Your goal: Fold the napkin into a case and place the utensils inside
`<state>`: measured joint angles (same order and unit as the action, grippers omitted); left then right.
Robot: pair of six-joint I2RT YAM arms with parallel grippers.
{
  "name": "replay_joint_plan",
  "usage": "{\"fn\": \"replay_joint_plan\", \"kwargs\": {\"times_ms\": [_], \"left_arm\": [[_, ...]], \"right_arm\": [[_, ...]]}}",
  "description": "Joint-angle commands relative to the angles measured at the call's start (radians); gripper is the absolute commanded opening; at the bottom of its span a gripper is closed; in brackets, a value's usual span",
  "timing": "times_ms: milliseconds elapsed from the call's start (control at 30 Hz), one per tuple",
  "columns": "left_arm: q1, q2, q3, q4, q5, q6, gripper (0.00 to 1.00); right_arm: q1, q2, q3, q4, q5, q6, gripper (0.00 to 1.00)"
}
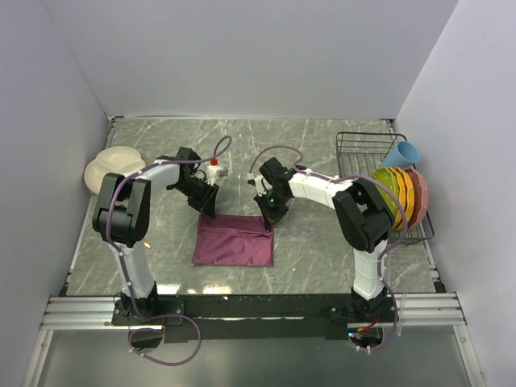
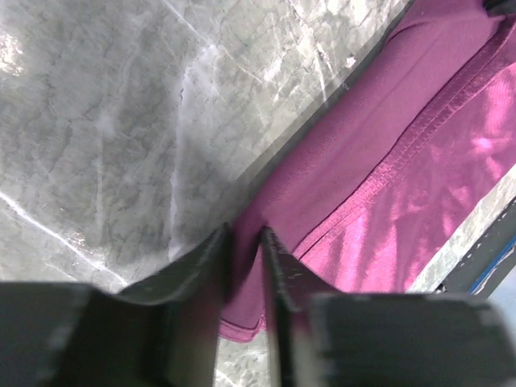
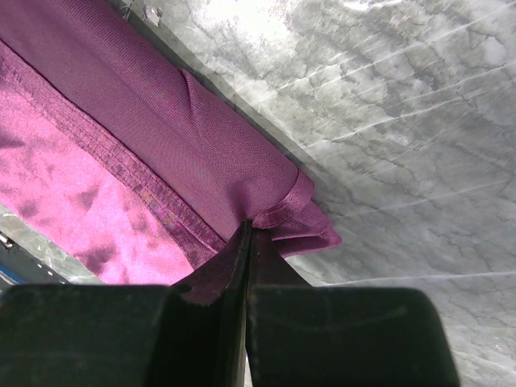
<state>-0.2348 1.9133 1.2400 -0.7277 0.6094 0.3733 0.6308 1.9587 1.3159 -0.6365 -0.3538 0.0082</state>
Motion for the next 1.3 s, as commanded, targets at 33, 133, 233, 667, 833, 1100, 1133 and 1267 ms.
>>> {"fn": "replay_joint_plan", "kwargs": {"times_ms": [33,133,233,667,833,1100,1133,1267], "left_arm": [[0.020,0.042,0.030,-0.015,0.012,0.010,0.18],[0.051,0.056,0.065,-0.001,-0.002,-0.013,0.07],[0.075,0.044,0.087,0.001,-0.005,-0.010,0.09],[-0.035,-0.451,-0.321,0.372,-0.080,0.122,0.55],[-0.132,-0.432,-0.352,0.393,-0.183,0.203,0.57],[-0.230,-0.379,-0.373,0.462,-0.305,0.292,0.62],[-0.244,-0.373,-0.375,0.467,-0.312,0.300,0.61],[-0.270,-0.339,-0.364,0.464,-0.326,0.329,0.61]], "right_arm": [[0.000,0.029,0.015,0.055,0.118,-0.010,0.00],[-0.017,0.057,0.071,0.049,0.133,-0.010,0.00],[-0.037,0.086,0.129,0.028,0.145,-0.019,0.00],[-0.045,0.077,0.163,-0.008,0.073,-0.088,0.00],[-0.043,0.080,0.169,-0.015,0.075,-0.097,0.00],[-0.045,0.092,0.177,-0.022,0.062,-0.091,0.00],[-0.045,0.091,0.174,-0.020,0.062,-0.093,0.00],[-0.043,0.092,0.172,-0.022,0.058,-0.094,0.00]]}}
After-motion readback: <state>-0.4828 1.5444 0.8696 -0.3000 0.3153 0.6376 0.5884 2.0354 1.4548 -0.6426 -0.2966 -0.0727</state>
